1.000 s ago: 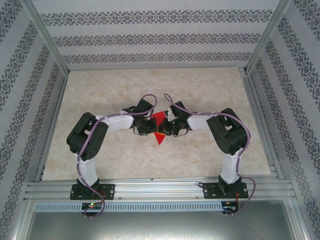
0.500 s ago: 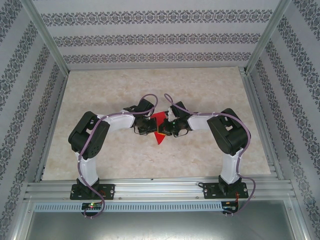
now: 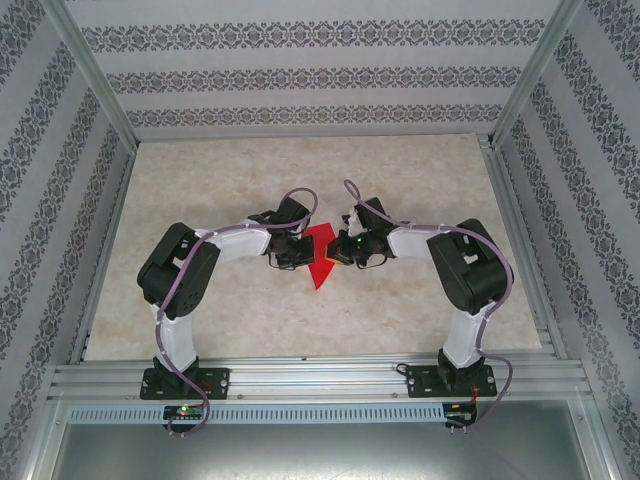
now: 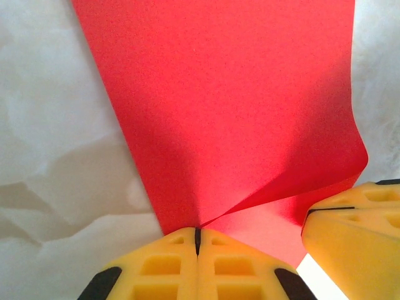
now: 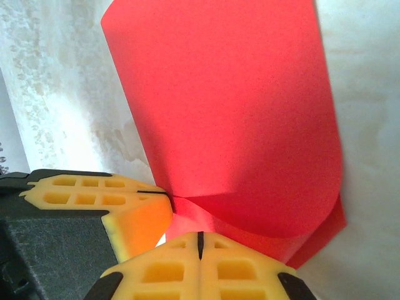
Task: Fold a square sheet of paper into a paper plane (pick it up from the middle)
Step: Third fold the triangle at the center of the table.
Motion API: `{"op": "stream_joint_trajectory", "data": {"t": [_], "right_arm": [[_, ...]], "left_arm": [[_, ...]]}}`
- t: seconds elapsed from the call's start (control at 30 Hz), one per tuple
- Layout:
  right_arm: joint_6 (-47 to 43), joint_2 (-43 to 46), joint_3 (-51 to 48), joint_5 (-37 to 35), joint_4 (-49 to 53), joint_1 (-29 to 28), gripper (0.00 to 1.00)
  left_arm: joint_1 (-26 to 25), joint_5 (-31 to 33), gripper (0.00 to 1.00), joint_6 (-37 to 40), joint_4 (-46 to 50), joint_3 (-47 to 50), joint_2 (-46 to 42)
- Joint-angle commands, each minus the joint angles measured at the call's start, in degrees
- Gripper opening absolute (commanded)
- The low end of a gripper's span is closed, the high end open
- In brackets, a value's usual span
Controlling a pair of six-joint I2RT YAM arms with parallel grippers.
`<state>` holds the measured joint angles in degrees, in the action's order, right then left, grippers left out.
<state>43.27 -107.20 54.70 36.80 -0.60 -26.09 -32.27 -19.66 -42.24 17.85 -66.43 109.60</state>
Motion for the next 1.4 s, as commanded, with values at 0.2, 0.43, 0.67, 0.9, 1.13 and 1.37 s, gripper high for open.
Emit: {"op": "stream_joint_trajectory", "data": {"t": [0.2,0.43,0.67,0.9,1.13,1.37], "right_arm": [[-1.78,-2.29,0.29,-5.4,4.64,0.25,0.0],[-1.25,1.72,1.97,-3.72,4.82,0.55,0.0],[-1.01,-1.43,3.55,-3.75,5.37,1.39,0.0],[-0.76,-2.93,1.89,-6.93,6.42,1.71,0.0],[5.4,0.31,0.42,-2.22,0.69,3.97,0.0],[3.17,4.81,1.69,-6.14,3.77,3.96,0.0]], "left_arm": [[-0.52,4.5,0.0,1.7,7.2,0.26,1.45],[-0.52,4.73,0.0,2.29,7.44,0.01,1.43],[-0.51,5.15,0.0,3.19,7.3,-0.2,1.28],[-0.51,6.36,0.0,5.1,7.73,-0.54,1.37],[-0.52,6.82,0.0,7.07,7.86,-0.75,1.62],[-0.51,6.78,0.0,10.3,7.91,-2.08,2.33]]}}
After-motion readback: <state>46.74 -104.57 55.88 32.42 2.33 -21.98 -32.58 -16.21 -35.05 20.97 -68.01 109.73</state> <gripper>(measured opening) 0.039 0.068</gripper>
